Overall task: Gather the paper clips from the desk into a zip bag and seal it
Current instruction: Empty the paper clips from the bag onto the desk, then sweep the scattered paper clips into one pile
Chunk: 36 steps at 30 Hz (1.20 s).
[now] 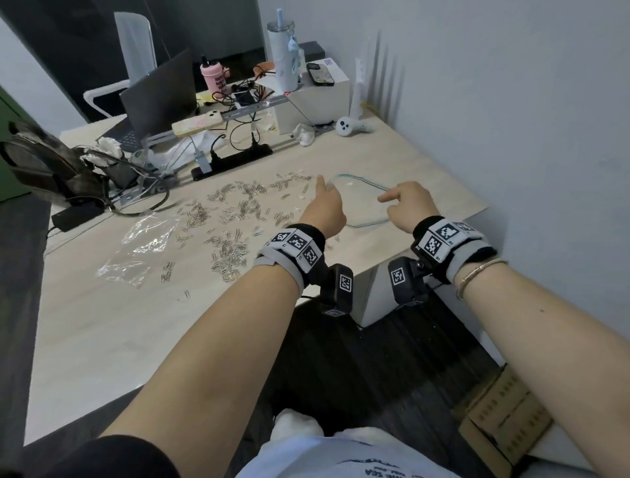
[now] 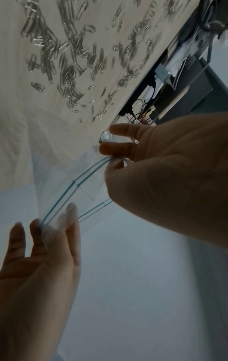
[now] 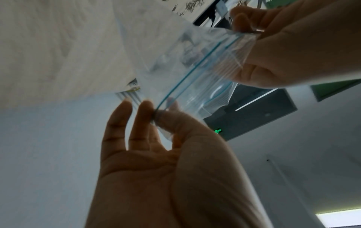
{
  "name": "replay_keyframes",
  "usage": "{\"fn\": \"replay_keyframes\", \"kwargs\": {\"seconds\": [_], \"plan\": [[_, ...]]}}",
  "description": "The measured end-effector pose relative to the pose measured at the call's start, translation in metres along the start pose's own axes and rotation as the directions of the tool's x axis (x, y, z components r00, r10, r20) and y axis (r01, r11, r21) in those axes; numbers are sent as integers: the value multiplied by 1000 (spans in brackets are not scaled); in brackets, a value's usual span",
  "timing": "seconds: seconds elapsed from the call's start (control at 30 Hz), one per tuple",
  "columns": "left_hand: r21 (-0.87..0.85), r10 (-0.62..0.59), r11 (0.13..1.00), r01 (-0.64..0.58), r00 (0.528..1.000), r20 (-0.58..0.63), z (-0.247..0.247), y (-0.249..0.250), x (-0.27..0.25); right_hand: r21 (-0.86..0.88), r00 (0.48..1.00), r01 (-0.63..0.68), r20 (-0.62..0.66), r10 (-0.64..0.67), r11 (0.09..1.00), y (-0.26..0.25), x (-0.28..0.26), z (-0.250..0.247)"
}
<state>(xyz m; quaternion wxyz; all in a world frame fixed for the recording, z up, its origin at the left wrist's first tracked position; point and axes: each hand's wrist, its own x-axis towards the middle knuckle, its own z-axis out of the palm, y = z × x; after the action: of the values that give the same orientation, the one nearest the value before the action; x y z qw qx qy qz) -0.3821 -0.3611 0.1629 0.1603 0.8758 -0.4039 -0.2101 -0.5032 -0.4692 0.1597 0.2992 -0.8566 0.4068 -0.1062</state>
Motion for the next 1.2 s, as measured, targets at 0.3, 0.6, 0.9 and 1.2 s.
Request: {"fn": "replay_keyframes", "kwargs": {"seconds": [0.3, 0.6, 0.9, 1.2], "plan": [[-129, 250, 954, -272, 954, -164, 42, 4, 2, 43, 996, 2, -87, 2, 999, 41, -22, -5], [-174, 225, 963, -205, 969, 99, 70, -9, -4, 22, 978, -208, -20, 209, 978, 51, -27, 0], [-438, 33, 887, -145, 967, -253, 49, -48, -11, 395, 975, 159, -206, -81, 905, 19, -19, 41], [-574, -189, 808, -134, 863, -468, -15, -125, 7, 397, 961, 216, -248, -122, 892, -44, 33, 93]]}}
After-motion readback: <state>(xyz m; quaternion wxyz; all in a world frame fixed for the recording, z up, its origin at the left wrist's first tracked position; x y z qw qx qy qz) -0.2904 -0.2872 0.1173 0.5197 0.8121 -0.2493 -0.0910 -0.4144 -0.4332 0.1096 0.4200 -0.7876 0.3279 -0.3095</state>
